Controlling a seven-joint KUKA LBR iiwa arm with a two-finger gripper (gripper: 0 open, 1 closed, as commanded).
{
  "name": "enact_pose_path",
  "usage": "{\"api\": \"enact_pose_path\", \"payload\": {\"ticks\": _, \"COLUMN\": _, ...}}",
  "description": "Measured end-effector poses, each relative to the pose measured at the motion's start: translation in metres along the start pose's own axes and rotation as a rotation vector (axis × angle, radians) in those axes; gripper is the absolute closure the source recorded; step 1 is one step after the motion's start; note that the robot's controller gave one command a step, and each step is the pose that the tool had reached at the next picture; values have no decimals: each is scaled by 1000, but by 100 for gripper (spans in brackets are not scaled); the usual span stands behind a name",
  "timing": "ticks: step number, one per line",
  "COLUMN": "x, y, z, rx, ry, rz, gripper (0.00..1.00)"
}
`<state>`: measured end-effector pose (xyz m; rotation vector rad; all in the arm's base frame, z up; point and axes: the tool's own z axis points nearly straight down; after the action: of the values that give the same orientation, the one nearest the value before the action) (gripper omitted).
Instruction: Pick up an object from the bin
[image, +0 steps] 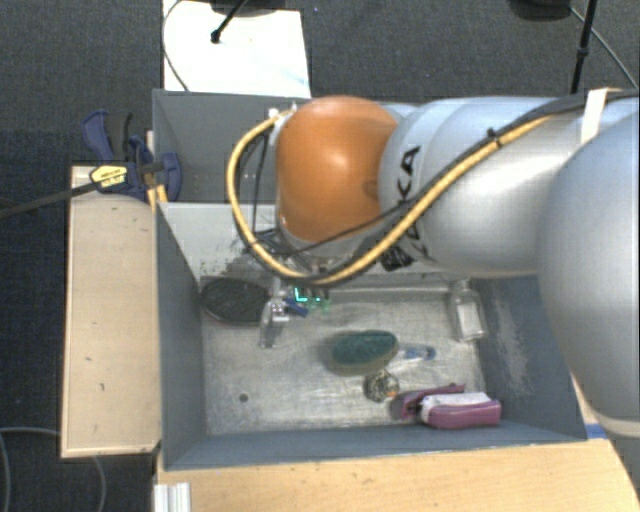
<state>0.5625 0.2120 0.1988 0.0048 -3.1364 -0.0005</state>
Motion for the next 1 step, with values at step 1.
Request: {"api": "enact_pose_path", "payload": {"ticks": 1, "x": -26, "y": -9, "z": 125, "rx": -4, "ry": -19, "rz": -38, "gripper": 0}}
